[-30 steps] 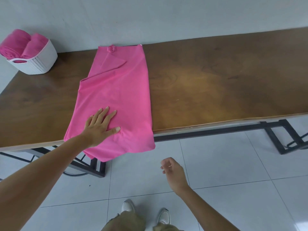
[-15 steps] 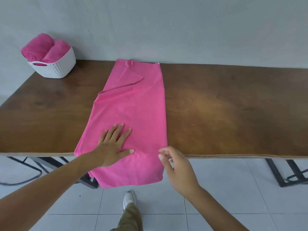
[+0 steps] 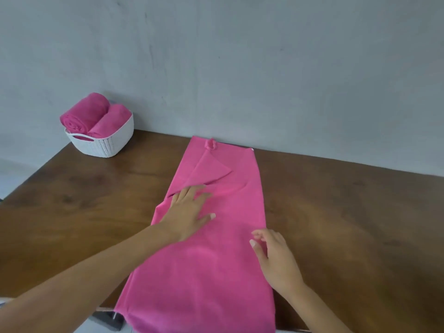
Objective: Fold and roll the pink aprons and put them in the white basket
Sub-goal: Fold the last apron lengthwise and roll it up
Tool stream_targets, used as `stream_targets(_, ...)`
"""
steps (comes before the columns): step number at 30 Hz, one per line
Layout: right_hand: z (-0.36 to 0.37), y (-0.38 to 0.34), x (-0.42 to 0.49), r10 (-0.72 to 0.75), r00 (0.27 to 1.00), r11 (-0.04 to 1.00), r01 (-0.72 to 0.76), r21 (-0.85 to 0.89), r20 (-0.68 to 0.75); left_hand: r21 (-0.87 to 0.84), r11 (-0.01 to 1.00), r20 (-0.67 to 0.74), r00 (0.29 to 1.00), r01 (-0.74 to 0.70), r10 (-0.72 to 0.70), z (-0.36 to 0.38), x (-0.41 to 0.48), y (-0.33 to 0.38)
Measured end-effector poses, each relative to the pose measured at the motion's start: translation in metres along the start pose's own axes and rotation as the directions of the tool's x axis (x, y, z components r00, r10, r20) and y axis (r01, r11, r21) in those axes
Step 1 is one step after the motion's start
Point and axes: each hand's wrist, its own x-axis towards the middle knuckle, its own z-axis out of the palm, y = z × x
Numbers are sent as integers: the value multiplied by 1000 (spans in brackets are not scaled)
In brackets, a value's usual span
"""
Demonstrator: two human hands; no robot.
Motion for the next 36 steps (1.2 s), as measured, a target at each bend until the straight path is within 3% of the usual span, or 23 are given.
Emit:
stream_targets(8,9,9,49,95,994,995,-96,-19,-45,83,996,251,967,15,-36,2,101,-20)
stream_targets(14,7,6,65,146,988,989,-145,8,-47,151,988,361,932,-23,-33,21,140,-32)
stream_targets(19,-2,8,95,142,988,990,-141,15,-67,191,979,267,964,-66,13,25,161,-30)
stream_targets(21,-6,9,112,130,989,992,-129,16,-66,65,998,163,987,-26,15,25,167,-31)
stream_targets(23,-10,8,134,105,992,994,-104,17,-68,-179,983,11,999,40,-39,23,173,-34)
stream_targets(27,-17,3,187,44,998,999,-42,34,-54,-586,805,-200,946,93,-255,9,179,-34)
stream_targets(31,-17,-7,242,-5,999,995,10,97,-53,-806,575,-101,924,142,-370,2,192,-50)
stream_targets(33,-14,-9,268,-27,1000,995,28,96,-14,-852,493,6,944,177,-329,-3,196,-55)
stream_targets(36,-7,-9,305,-45,997,998,41,53,65,-848,395,295,933,354,-205,-8,201,-59)
